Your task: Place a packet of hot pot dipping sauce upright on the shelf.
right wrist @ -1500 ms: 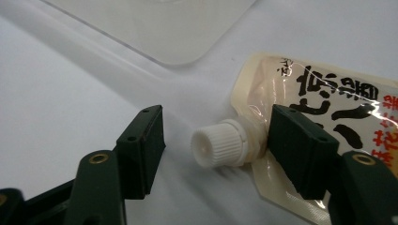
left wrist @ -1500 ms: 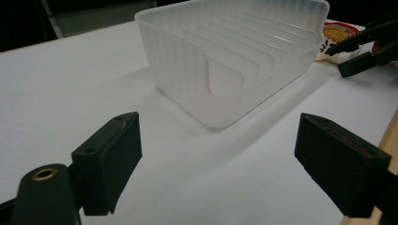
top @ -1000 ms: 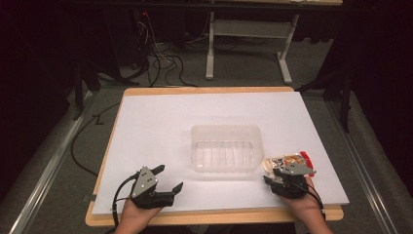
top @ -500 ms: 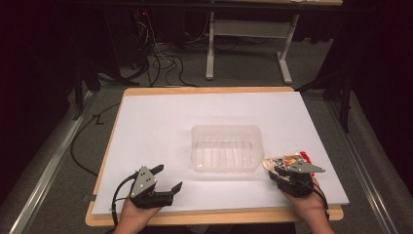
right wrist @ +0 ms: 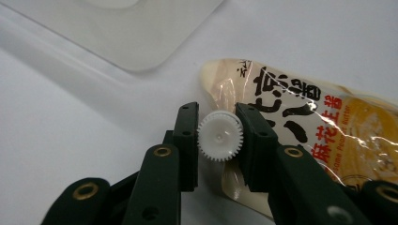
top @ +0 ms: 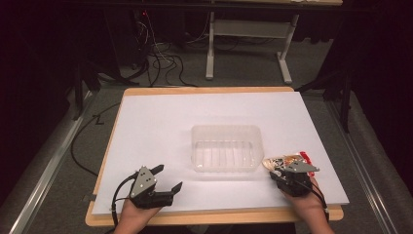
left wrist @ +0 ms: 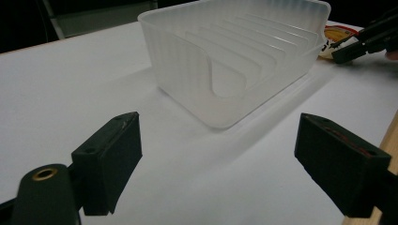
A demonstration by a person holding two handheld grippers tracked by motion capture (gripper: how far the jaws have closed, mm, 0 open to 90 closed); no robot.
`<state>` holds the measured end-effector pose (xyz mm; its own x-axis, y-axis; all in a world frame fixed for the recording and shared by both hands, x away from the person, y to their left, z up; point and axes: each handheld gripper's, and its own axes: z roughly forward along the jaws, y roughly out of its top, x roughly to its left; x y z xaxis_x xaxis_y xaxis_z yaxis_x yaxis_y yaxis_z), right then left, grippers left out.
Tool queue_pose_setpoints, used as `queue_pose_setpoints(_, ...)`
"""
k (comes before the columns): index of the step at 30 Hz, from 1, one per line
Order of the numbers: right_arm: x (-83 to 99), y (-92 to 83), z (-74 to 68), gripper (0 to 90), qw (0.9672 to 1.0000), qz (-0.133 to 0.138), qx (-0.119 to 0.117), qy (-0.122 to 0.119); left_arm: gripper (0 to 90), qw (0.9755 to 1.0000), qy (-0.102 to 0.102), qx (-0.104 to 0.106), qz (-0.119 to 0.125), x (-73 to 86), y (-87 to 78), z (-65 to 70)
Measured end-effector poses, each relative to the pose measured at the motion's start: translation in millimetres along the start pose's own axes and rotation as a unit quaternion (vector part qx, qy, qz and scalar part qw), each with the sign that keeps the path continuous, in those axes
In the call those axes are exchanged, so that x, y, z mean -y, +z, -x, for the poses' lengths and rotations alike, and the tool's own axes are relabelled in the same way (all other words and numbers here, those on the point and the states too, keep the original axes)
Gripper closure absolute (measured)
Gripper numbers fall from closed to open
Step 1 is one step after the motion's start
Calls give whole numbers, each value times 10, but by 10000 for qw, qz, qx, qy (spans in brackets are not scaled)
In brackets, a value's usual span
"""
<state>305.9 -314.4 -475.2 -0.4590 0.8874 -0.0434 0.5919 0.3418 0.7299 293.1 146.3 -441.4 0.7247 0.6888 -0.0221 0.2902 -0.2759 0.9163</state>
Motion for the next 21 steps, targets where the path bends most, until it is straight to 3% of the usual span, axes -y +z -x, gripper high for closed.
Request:
queue_pose_setpoints(5,-25,-138,82,737,9988,339,-178,311,157,10000,-15,6,-4,1,1,-18)
queue_pose_setpoints(15,-85,-410,171,739,9946,976,-153,322,157,10000,-56,-10,23,-5,10,-35)
queue_pose_setpoints(21,-132,-665,298,741,9877,1503,-59,428,157,10000,-57,-31,21,-4,-1,-42)
